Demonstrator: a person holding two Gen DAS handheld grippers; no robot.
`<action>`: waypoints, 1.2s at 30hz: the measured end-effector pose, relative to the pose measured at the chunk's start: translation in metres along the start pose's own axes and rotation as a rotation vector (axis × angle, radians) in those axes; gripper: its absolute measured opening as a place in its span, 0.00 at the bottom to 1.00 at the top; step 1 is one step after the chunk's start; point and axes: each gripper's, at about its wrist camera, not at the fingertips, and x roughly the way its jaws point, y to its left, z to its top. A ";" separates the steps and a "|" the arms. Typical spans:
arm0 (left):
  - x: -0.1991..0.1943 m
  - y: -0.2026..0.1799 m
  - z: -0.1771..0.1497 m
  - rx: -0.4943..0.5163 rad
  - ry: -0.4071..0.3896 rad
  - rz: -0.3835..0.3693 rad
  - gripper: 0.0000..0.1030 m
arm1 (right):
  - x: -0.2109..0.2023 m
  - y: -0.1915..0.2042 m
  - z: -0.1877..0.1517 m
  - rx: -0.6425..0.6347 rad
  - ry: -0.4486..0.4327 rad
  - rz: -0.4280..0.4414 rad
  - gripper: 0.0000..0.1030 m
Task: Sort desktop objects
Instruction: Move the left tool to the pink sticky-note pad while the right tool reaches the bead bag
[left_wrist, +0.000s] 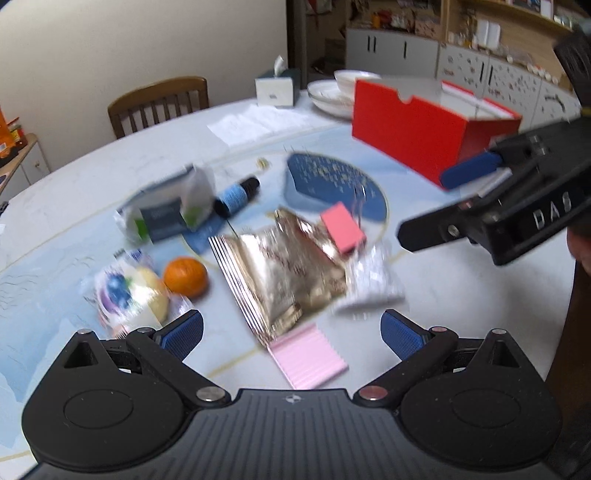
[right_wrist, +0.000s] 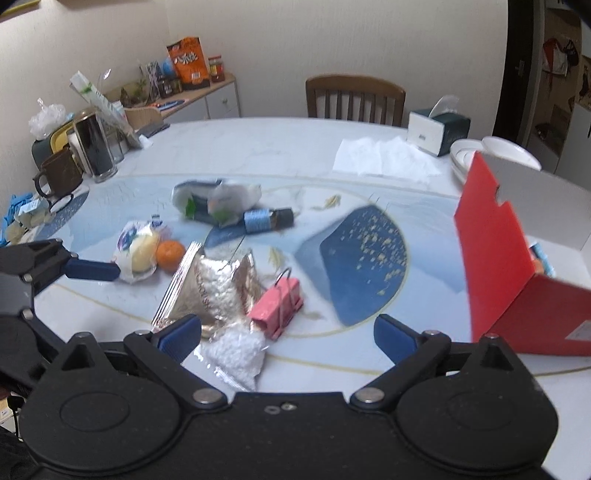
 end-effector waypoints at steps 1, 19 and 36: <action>0.003 -0.001 -0.003 0.003 0.009 0.001 1.00 | 0.003 0.002 -0.001 -0.004 0.007 -0.001 0.96; 0.023 -0.008 -0.018 0.015 0.074 -0.003 0.95 | 0.040 0.026 -0.011 -0.027 0.078 0.004 0.94; 0.020 -0.008 -0.014 -0.001 0.068 -0.035 0.58 | 0.055 0.027 -0.013 -0.039 0.133 0.003 0.58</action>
